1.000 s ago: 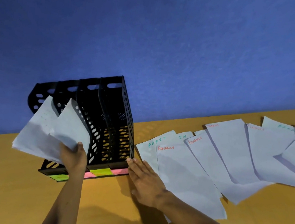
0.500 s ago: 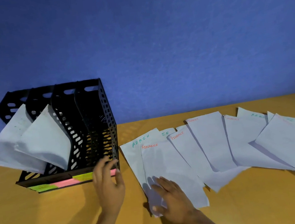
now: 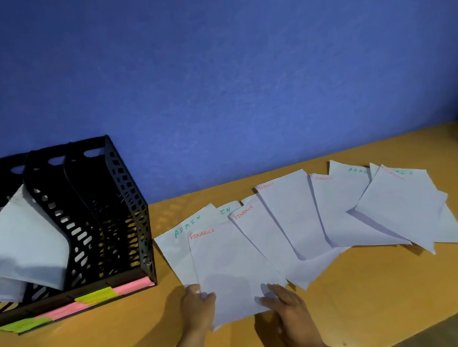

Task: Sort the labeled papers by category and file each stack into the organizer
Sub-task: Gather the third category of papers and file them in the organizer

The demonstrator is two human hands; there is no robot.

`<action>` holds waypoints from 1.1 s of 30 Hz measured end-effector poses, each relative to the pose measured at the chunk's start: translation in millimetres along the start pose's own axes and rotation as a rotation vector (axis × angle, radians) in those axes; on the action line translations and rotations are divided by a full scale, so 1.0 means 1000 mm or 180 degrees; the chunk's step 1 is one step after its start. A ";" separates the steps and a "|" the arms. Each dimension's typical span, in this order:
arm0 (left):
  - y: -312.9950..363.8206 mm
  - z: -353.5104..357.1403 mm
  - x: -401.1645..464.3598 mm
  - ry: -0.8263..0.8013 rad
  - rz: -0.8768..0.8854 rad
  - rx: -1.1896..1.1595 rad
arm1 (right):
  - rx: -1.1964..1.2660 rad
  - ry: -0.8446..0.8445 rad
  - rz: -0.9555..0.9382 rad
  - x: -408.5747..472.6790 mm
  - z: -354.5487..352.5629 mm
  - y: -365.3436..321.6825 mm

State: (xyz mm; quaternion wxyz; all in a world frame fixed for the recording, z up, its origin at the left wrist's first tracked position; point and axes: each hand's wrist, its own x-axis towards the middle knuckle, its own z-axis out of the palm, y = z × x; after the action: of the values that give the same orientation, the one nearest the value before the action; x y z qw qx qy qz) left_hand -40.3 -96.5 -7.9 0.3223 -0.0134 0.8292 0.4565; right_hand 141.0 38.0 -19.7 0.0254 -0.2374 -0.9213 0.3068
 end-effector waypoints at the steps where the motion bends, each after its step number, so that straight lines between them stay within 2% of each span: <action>1: 0.001 0.001 0.001 0.0006 0.0009 0.0010 | 0.0222 0.0114 -0.0064 -0.001 -0.002 0.001; 7: 0.002 -0.002 0.005 -0.0189 -0.0090 -0.0457 | 0.0976 0.0528 -0.0450 -0.011 -0.011 -0.009; 11: 0.003 -0.007 0.008 -0.0391 0.0107 -0.0543 | 0.1037 0.0287 -0.0527 -0.016 -0.022 -0.001; 13: 0.002 -0.010 0.007 -0.0459 0.0263 -0.0451 | 0.0725 0.0193 -0.0425 -0.018 -0.027 0.011; 18: 0.002 -0.014 0.001 -0.0388 0.0582 -0.0044 | -0.0255 0.0567 0.0179 -0.020 -0.037 0.052; 21: -0.001 -0.011 -0.005 -0.0373 0.0702 0.0108 | -0.0780 0.0407 0.0540 -0.005 -0.046 0.071; 26: -0.001 -0.002 -0.017 -0.0276 0.0666 0.0041 | -0.1372 0.0621 0.0104 0.025 -0.060 0.085; 29: 0.002 0.006 -0.025 -0.0317 0.0657 -0.0019 | -0.1095 0.0757 -0.0071 0.034 -0.069 0.074; 33: 0.003 0.014 -0.029 -0.0279 0.0499 -0.0324 | -0.0055 0.0990 -0.0362 0.035 -0.070 0.047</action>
State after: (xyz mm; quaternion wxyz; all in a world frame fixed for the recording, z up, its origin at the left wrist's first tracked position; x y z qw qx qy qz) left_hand -11.1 -91.9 4.5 0.3205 0.0552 0.7885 0.5220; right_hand 142.9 125.1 6.4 0.1830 -0.2297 -0.9209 0.2564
